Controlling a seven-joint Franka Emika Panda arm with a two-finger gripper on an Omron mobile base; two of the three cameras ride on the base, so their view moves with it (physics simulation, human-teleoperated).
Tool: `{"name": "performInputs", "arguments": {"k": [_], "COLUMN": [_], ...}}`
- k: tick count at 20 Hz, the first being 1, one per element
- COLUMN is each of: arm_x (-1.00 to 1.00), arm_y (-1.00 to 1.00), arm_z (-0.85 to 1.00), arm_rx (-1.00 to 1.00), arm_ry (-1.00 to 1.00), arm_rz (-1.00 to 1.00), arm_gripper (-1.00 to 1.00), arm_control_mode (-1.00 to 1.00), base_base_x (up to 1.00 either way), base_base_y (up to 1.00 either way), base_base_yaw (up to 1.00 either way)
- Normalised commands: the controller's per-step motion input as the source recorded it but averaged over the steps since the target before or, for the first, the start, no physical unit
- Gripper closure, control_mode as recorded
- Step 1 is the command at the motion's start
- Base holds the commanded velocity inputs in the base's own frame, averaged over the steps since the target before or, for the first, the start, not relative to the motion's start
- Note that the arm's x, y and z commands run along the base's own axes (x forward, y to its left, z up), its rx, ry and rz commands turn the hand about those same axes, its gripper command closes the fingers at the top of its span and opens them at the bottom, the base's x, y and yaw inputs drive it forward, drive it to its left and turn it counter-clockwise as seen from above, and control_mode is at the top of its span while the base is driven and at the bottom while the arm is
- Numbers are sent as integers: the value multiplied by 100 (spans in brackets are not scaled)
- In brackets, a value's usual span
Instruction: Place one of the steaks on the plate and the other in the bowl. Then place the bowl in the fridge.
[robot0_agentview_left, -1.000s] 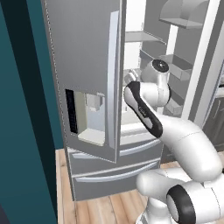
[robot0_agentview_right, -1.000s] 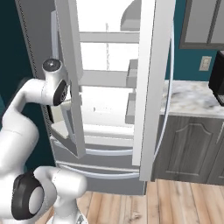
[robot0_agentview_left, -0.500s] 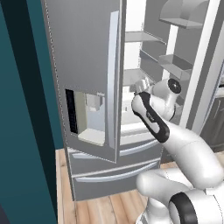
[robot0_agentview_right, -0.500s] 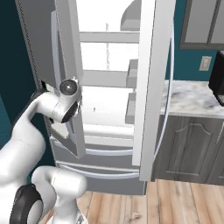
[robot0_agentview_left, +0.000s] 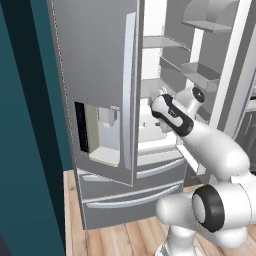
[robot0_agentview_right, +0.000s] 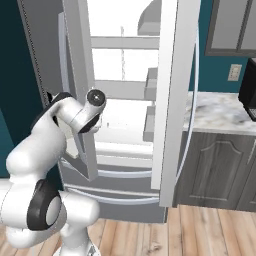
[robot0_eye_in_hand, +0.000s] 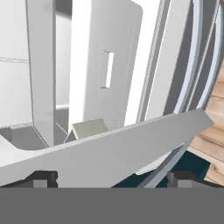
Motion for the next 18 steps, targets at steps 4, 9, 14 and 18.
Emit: {"name": "performInputs", "arguments": {"k": [4,9,14,18], "arm_x": [34,3,1,10], "arm_y": [0,7,22,10], "arm_z": [-1,-3,-4,0], "arm_rx": [4,0,0,0], "arm_ry": [0,0,0,0], "arm_rz": [23,14,3,0], "arm_gripper": [-100,-100,-100,-100], "arm_control_mode": [-100,-100,-100,-100], "base_base_x": [0,0,0,0], "base_base_y": [0,0,0,0], "base_base_yaw": [0,0,0,0]}}
